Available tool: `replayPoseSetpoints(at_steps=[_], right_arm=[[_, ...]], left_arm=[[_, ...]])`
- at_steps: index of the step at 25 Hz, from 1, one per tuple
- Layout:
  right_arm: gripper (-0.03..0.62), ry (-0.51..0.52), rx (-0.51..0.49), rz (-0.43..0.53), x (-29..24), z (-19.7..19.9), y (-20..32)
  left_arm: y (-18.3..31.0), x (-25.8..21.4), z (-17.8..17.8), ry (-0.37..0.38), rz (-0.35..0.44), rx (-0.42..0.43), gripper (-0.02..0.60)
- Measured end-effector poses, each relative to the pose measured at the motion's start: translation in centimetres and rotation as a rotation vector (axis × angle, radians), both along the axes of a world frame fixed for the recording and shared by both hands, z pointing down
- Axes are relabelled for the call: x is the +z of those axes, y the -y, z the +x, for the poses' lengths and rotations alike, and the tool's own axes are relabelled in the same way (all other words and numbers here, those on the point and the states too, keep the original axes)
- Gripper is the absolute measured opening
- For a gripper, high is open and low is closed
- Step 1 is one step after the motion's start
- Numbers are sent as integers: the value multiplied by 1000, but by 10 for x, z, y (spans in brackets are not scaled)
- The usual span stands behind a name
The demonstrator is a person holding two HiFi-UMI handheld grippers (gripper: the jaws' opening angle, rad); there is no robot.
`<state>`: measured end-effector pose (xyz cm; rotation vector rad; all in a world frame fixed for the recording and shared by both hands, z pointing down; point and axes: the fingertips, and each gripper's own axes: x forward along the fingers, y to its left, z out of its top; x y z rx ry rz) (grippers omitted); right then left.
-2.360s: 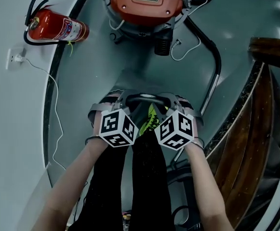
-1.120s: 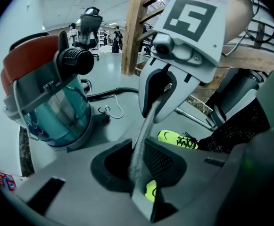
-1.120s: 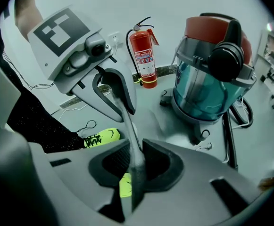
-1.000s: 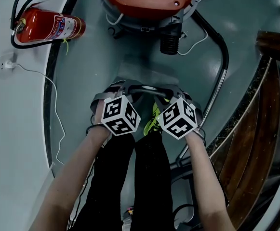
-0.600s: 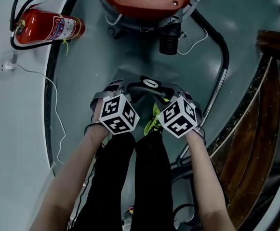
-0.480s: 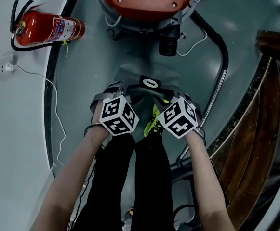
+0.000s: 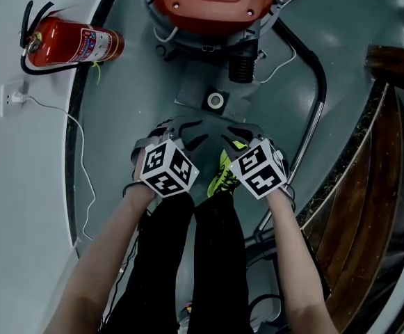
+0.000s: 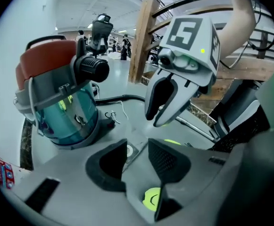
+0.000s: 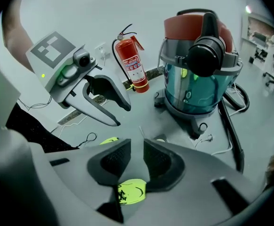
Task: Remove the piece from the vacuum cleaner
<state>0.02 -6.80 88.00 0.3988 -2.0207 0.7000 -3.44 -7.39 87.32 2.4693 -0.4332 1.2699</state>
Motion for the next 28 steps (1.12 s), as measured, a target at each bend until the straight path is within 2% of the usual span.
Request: replayPoseSetpoints(at_steps=[7, 12, 15, 19, 24, 28], right_arm=[[67, 49, 112, 13, -36, -8, 15], [48, 67, 123, 36, -64, -15, 24], [36, 68, 150, 25, -77, -13, 26], [28, 60, 180, -3, -92, -6, 20], [28, 65, 229, -50, -125, 1, 8], [28, 87, 254, -65, -153, 2, 4]], left_arm=[[23, -43, -1, -55, 73, -72, 50], [37, -71, -3, -73, 99, -121, 11], [40, -80, -6, -74, 61, -165, 9], [26, -95, -7, -84, -44, -218, 9], [7, -118, -13, -30, -108, -270, 9], [4, -143, -11, -79, -155, -319, 9]])
